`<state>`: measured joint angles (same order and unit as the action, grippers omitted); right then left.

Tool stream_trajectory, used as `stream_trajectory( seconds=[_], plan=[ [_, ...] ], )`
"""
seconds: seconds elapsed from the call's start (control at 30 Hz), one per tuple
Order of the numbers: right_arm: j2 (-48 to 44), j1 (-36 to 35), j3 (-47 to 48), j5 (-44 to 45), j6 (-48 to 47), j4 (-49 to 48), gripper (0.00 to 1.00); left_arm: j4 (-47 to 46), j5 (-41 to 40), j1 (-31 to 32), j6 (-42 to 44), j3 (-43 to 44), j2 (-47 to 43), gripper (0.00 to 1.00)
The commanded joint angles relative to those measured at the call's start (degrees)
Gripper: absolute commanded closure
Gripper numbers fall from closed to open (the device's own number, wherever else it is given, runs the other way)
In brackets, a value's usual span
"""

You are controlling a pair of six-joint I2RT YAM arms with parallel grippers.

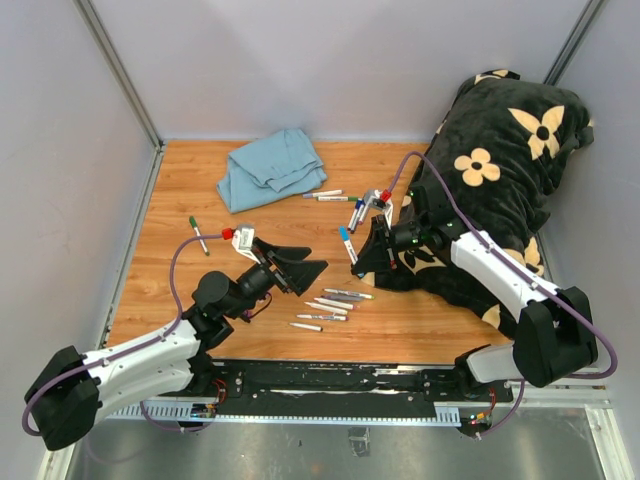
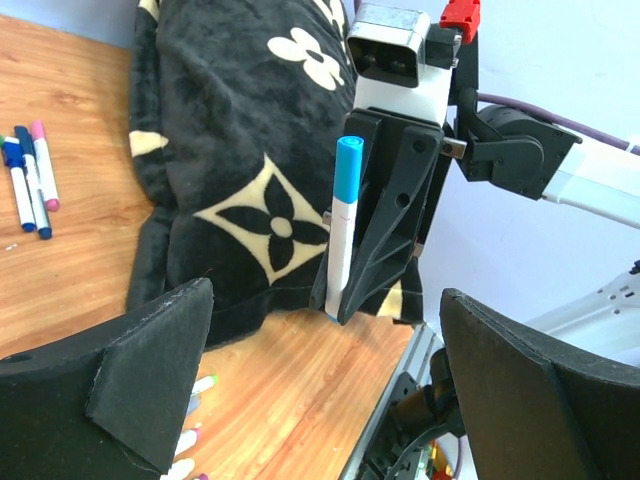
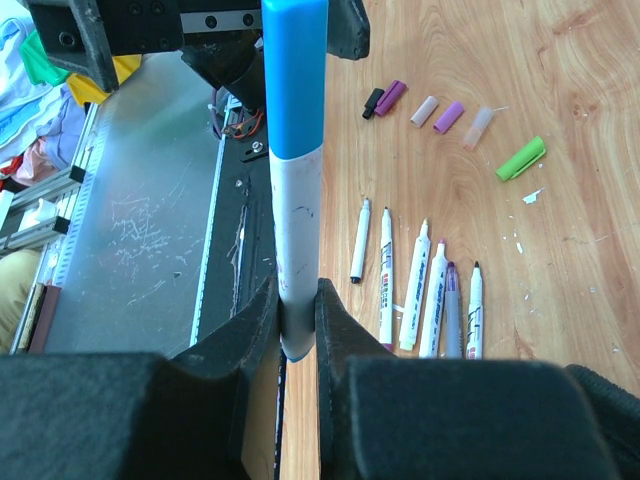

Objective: Open the pen caps
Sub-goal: Pick up the pen from the center of the board, then open the pen cap from the pen.

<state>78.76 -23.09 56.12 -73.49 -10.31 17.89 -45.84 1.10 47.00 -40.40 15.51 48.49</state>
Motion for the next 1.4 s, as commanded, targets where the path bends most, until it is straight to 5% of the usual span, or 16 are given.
stream_trajectory(
  seconds=[0.0,0.9,1.37],
  plan=[
    [-0.95,1.12,1.78,-1.68,-1.12,0.46,0.98,-3.58,2.76,-1.06,-1.25,-1.11,-0.38,0.01],
    [-0.93,1.12,1.80,-1.70,-1.38,0.55,0.98,-10.45,5.80,-2.62,-4.37,-3.02,3.43,0.01],
    [-0.87,1.12,1.81,-1.83,-1.34,0.63,0.98,-14.67,3.26,-2.32,-7.86,2.15,13.98,0.05]
  ],
)
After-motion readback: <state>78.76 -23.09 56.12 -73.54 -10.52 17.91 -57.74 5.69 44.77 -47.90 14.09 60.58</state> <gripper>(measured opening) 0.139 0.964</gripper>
